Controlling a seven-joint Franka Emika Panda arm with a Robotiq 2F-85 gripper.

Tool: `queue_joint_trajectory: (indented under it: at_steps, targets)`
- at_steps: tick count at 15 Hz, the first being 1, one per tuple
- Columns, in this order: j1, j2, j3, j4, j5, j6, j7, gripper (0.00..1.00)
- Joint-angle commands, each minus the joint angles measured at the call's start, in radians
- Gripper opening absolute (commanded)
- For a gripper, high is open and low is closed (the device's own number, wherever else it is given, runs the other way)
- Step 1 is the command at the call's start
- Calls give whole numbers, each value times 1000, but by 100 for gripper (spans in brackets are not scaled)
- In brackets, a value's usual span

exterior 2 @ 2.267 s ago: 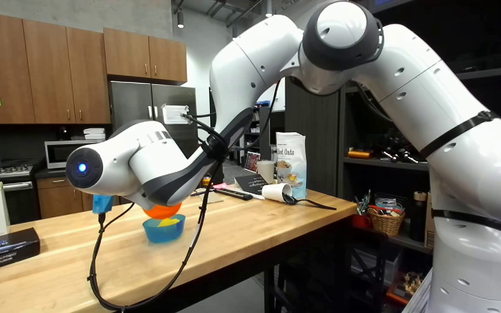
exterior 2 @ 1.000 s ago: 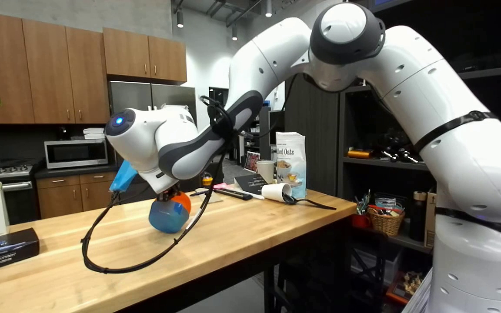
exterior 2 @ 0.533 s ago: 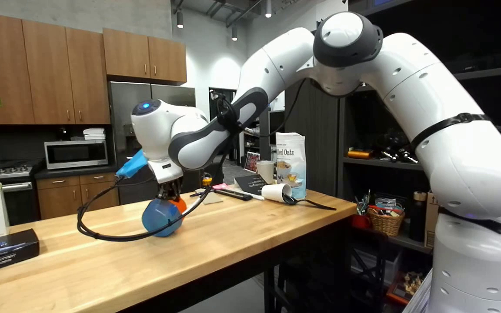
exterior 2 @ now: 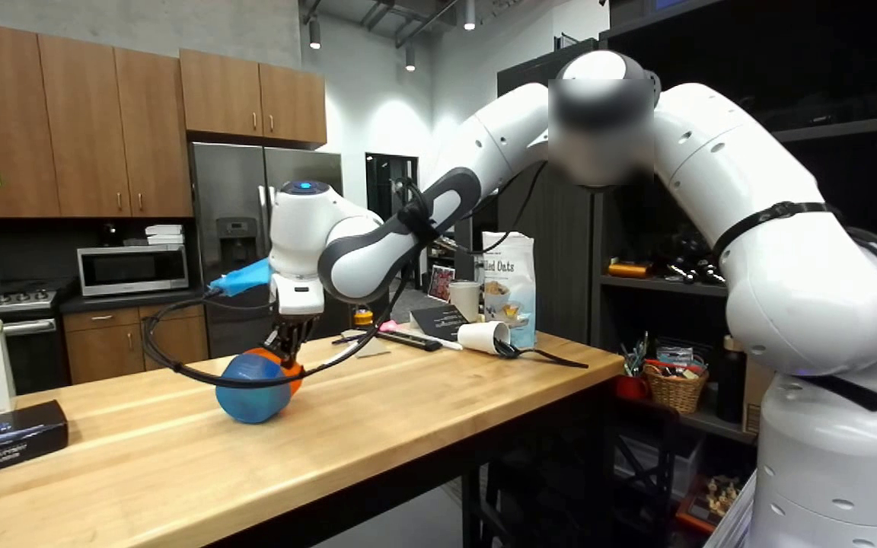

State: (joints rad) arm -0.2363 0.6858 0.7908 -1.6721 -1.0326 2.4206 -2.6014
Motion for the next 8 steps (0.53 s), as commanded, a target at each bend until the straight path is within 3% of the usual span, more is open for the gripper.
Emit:
queue_joint_trajectory:
  at_steps: [1,7,8]
  targets:
    - [-148,75,159,-61,47,31,0,1]
    - [-171,-30,190,-89,113,-89,5,1]
    - [-153,35,170,-50,80,-38,1,4]
